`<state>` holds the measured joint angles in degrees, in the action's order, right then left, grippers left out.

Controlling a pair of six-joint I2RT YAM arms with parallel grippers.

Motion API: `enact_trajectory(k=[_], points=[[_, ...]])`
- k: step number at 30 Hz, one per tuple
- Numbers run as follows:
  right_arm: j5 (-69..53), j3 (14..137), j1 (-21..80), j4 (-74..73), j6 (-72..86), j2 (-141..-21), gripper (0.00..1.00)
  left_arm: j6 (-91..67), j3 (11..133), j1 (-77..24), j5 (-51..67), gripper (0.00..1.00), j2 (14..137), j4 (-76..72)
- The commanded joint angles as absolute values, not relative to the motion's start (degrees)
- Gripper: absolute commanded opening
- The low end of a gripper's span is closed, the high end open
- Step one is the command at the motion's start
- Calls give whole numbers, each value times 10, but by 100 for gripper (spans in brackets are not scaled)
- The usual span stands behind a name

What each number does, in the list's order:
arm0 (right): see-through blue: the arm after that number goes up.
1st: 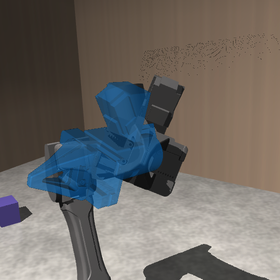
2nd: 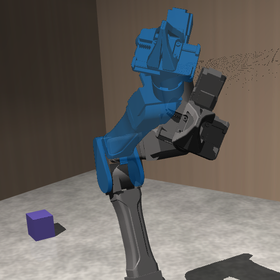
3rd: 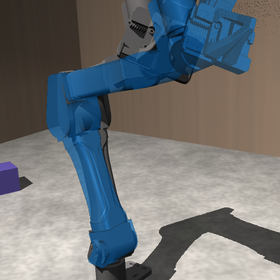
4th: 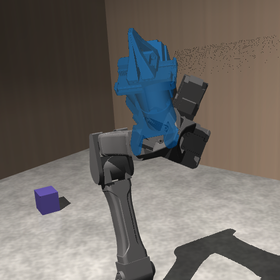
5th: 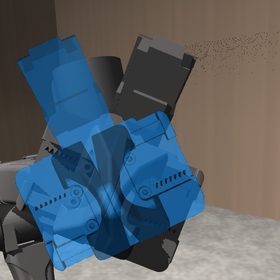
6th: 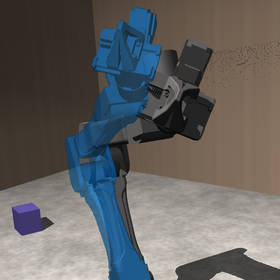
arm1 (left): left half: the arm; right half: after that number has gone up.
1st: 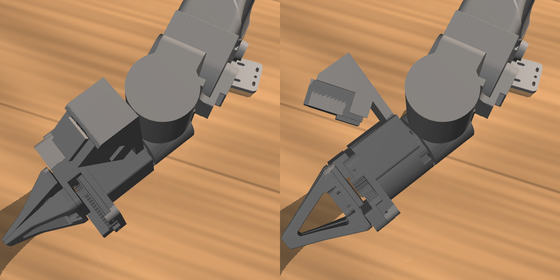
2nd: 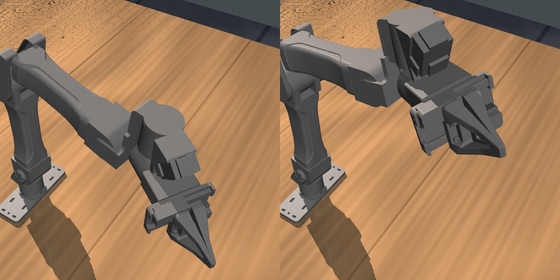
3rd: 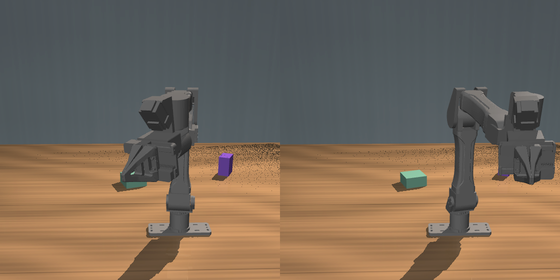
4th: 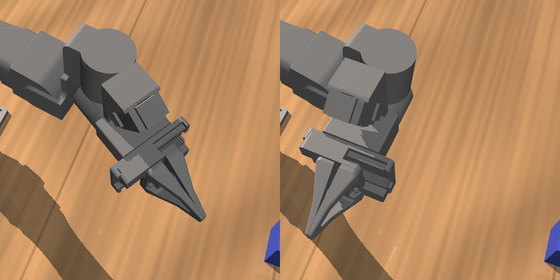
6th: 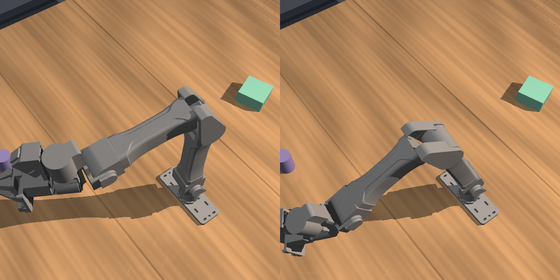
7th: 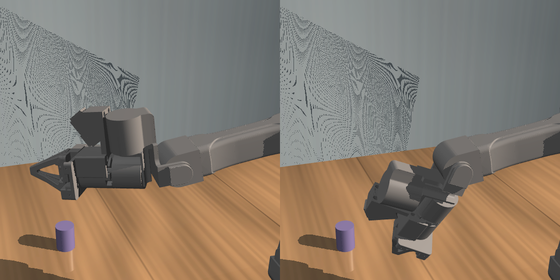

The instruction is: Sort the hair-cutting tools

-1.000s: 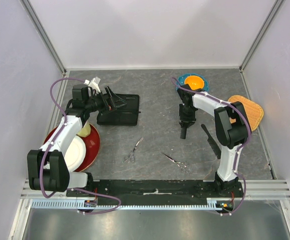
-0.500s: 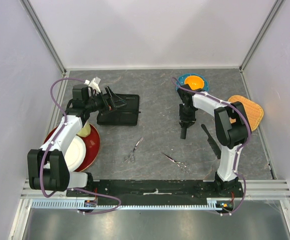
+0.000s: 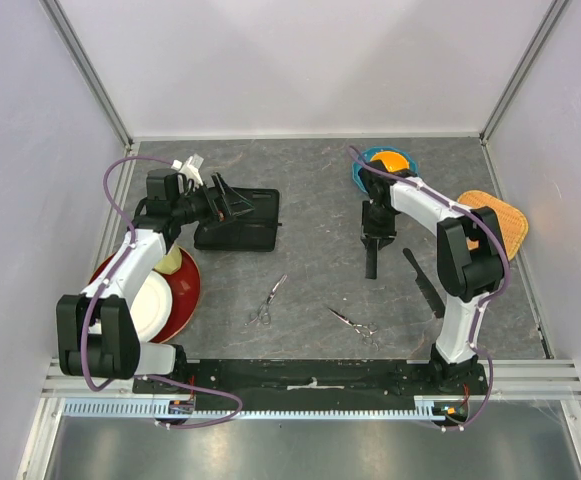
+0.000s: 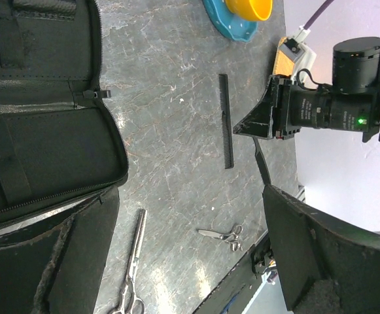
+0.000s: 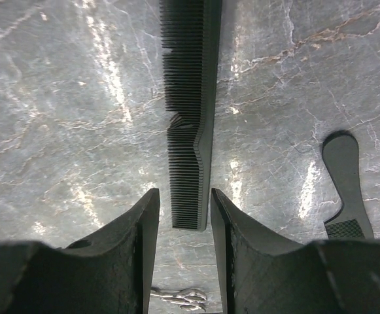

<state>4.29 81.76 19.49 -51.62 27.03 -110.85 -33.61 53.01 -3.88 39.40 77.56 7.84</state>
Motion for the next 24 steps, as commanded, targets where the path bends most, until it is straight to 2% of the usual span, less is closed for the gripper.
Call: enact_trajectory(k=[1,3,9,24], points=[[40,841,192,-529,273,-1085,46,-349,534,-37,413,96,780,52],[40,839,193,-527,272,-1089,51,-350,533,-37,414,96,781,51],[45,835,192,-522,266,-1112,56,-350,532,-37,417,96,783,49],[51,815,192,-499,260,-1152,56,-350,530,-37,418,96,785,48]])
